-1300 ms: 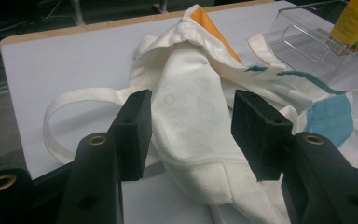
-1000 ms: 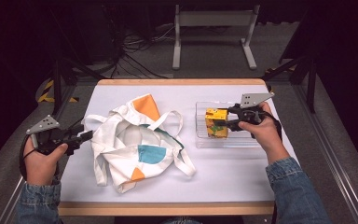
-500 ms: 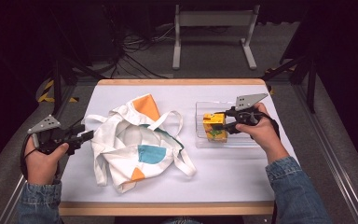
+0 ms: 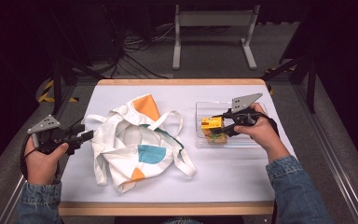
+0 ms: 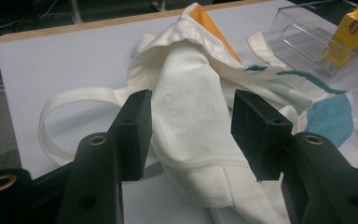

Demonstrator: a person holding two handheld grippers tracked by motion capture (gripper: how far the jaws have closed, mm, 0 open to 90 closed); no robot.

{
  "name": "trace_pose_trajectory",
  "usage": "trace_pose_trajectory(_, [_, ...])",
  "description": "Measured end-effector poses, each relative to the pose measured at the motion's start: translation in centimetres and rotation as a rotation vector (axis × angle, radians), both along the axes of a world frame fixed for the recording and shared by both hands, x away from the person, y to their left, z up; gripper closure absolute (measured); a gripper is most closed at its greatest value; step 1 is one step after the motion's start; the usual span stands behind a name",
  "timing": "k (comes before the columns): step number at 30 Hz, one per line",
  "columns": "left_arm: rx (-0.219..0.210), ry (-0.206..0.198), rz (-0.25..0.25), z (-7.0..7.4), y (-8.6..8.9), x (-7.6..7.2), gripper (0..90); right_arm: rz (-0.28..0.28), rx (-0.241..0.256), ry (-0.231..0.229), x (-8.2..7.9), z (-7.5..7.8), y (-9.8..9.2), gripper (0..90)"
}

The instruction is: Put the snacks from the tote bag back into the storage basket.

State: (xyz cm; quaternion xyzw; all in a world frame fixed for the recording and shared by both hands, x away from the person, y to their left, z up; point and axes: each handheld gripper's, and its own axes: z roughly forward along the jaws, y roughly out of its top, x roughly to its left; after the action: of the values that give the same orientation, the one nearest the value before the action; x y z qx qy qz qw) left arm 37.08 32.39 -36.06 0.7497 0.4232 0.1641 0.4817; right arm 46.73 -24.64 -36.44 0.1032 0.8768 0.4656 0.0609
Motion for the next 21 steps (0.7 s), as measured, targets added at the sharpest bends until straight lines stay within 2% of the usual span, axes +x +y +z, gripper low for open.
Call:
trace_pose_trajectory(4, [-0.005, -0.002, 0.0, 0.1, 0.0, 0.0, 48.8, 0.007, -0.009, -0.002, 0.0, 0.0, 0.0, 49.7])
trace_pose_trajectory(6, [-0.001, -0.004, -0.005, 0.1, -0.2, 0.2, 48.9, 0.002, -0.042, 0.0, -0.1, -0.1, 0.0, 49.6])
trace_pose_trajectory(21, [-0.002, 0.001, -0.022, 0.0, -0.7, 0.7, 48.8, 0.0, -0.067, 0.01, -0.4, -0.1, -1.1, 49.2])
